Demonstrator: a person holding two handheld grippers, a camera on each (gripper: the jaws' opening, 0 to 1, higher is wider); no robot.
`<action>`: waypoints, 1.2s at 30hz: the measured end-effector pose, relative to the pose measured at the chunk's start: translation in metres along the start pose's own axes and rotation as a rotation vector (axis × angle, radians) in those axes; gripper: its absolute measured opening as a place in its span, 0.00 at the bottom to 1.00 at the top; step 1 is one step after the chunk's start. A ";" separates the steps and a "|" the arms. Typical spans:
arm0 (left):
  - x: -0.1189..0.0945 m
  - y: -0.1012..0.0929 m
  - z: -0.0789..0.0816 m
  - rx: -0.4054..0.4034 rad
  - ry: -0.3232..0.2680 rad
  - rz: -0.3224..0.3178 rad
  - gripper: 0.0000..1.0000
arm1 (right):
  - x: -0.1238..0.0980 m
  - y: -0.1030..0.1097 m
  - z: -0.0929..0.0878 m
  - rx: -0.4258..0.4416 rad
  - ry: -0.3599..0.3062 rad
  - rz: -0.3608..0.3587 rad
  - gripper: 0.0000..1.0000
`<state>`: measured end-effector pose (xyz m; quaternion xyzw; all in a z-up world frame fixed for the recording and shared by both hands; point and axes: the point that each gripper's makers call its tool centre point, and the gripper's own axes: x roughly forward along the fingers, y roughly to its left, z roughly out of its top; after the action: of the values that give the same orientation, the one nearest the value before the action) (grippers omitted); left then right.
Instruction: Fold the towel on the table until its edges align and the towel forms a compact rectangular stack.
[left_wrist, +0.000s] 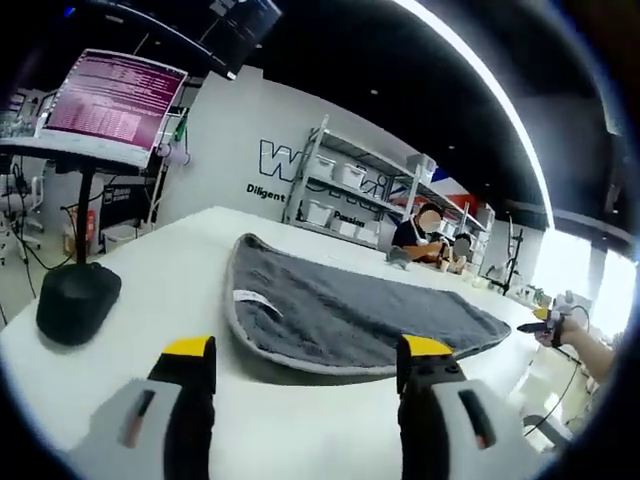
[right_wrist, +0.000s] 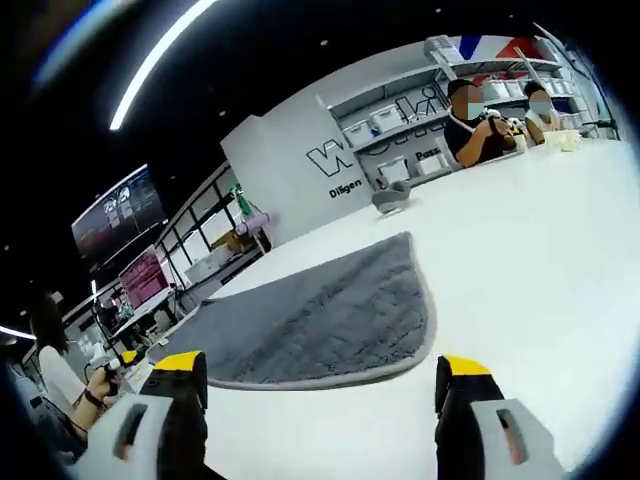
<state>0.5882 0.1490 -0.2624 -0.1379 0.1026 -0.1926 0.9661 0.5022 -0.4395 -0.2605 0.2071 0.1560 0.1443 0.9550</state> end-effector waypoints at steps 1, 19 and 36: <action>0.001 0.000 -0.001 -0.004 0.000 0.002 0.76 | 0.001 -0.003 0.001 -0.003 -0.001 -0.005 0.99; 0.009 0.004 -0.005 -0.060 0.000 0.014 0.69 | 0.012 -0.026 0.005 0.048 -0.028 -0.048 0.87; 0.014 0.021 -0.007 -0.189 -0.024 0.040 0.44 | 0.009 -0.055 0.006 0.259 -0.064 -0.188 0.34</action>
<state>0.6061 0.1609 -0.2776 -0.2288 0.1115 -0.1610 0.9536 0.5238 -0.4860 -0.2818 0.3173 0.1617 0.0261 0.9341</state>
